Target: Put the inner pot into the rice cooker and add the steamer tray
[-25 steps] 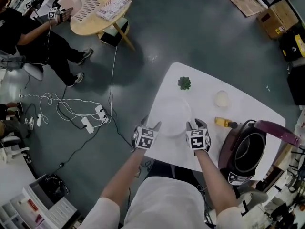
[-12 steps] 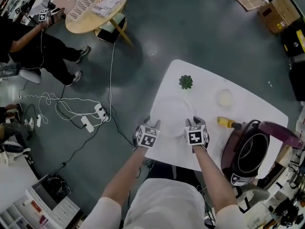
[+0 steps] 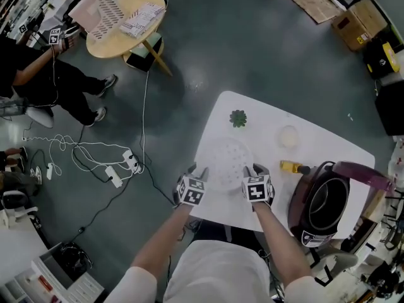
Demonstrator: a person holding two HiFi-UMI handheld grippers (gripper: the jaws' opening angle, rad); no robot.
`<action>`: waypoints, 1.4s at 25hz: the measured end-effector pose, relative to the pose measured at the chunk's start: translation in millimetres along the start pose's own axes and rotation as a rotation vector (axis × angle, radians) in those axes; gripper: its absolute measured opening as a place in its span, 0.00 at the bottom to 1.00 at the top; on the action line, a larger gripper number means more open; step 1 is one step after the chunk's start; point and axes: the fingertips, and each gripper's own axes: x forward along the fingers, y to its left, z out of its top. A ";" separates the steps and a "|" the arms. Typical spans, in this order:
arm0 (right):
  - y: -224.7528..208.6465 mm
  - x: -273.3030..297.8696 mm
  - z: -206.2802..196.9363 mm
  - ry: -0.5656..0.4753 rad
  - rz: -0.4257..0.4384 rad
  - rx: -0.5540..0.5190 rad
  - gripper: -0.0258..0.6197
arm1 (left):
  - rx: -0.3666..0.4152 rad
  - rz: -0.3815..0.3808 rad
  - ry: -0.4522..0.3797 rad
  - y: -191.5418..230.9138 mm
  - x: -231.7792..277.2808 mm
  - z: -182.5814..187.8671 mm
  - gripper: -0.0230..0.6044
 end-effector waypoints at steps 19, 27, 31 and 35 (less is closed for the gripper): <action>-34.5 -135.2 12.4 -0.220 -0.091 0.064 0.21 | 0.112 -0.014 -0.186 -67.7 -86.7 73.3 0.30; -51.1 -183.7 -0.6 -0.292 -0.144 0.099 0.20 | 0.182 -0.043 -0.230 -103.5 -108.5 92.2 0.30; -62.3 -206.2 -8.9 -0.319 -0.176 0.133 0.20 | 0.228 -0.064 -0.254 -122.7 -116.7 106.1 0.30; -76.1 -224.6 -18.0 -0.341 -0.211 0.167 0.20 | 0.272 -0.087 -0.269 -142.7 -119.5 119.7 0.30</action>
